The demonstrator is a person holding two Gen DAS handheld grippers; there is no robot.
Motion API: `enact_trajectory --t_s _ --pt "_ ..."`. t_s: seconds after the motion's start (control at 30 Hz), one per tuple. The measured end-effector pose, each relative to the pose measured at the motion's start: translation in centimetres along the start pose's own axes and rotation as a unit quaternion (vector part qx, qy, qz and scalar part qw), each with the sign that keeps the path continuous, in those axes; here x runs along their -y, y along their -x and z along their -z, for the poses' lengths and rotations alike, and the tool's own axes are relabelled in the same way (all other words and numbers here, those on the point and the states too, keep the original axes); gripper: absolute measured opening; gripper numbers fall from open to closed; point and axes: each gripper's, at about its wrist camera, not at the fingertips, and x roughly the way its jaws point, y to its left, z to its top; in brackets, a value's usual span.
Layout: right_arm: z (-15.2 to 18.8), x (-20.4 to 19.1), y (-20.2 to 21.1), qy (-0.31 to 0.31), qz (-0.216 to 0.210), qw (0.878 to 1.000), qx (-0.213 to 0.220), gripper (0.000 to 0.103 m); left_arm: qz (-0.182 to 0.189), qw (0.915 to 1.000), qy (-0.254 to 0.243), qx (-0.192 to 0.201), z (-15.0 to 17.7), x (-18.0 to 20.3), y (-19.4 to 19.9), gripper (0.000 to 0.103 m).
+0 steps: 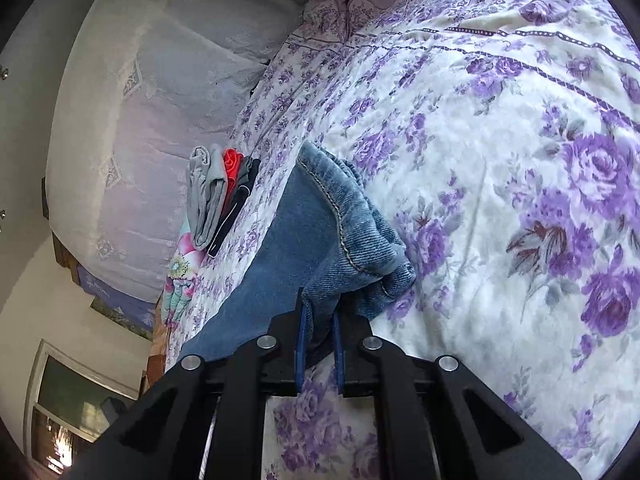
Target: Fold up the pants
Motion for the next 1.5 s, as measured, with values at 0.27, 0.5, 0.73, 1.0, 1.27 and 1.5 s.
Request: enact_trajectory --t_s 0.27,0.5,0.73,1.0,1.27,1.5 --pt "-0.5 -0.9 -0.2 0.045 0.017 0.999 -0.026 0.015 0.082 0.9912 0.101 -0.025 2.0 -7.2 3.2 0.014" --pt "-0.9 -7.4 5.4 0.136 0.099 0.981 0.101 0.045 0.035 0.9956 0.059 0.063 0.5 -4.7 8.1 0.082" --pt "8.9 -20.6 -6.5 0.403 0.034 0.914 -0.038 0.065 -0.037 0.9979 -0.046 0.027 -0.8 2.2 2.8 0.083" --pt "19.6 -21.4 -13.1 0.592 0.062 0.783 -0.183 0.085 -0.065 0.9929 -0.097 0.022 4.1 0.3 2.7 0.084" --pt "7.8 -25.5 -14.4 0.315 -0.184 0.891 -0.270 0.084 0.064 0.9939 0.068 0.058 0.0 -6.5 6.8 0.085" --pt "6.8 -28.6 -28.4 0.219 -0.145 0.881 -0.393 0.019 0.027 0.9921 0.104 0.064 -1.6 -8.3 7.7 0.084"
